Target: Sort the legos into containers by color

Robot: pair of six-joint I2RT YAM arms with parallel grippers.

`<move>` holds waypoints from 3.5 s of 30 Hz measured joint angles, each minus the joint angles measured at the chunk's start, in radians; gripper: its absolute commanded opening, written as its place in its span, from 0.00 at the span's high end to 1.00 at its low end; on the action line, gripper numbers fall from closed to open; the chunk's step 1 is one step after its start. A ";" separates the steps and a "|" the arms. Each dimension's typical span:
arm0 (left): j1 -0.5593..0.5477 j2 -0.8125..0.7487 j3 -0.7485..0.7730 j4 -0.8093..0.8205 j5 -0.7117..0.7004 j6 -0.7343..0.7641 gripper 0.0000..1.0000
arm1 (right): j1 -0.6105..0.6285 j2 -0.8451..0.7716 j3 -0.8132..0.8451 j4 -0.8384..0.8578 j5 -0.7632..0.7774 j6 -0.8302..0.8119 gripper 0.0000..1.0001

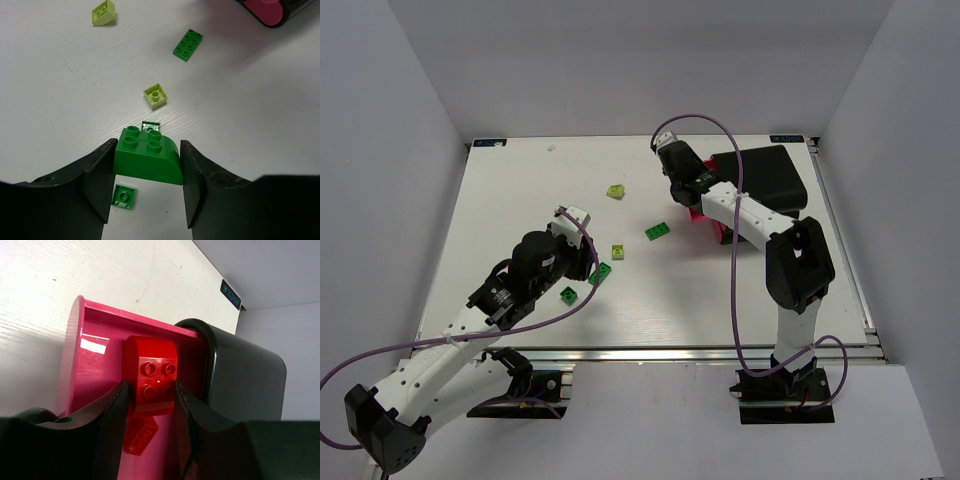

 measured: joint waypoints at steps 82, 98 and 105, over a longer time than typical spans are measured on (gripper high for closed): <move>0.000 -0.015 0.000 0.000 0.000 0.000 0.82 | -0.190 -0.057 0.234 -0.316 -0.597 0.480 0.91; 0.000 -0.015 0.000 0.000 0.001 0.000 0.82 | -0.204 0.013 0.233 -0.341 -0.670 0.467 0.63; 0.000 -0.015 0.000 0.000 0.001 0.000 0.82 | -0.204 0.018 0.233 -0.343 -0.660 0.447 0.40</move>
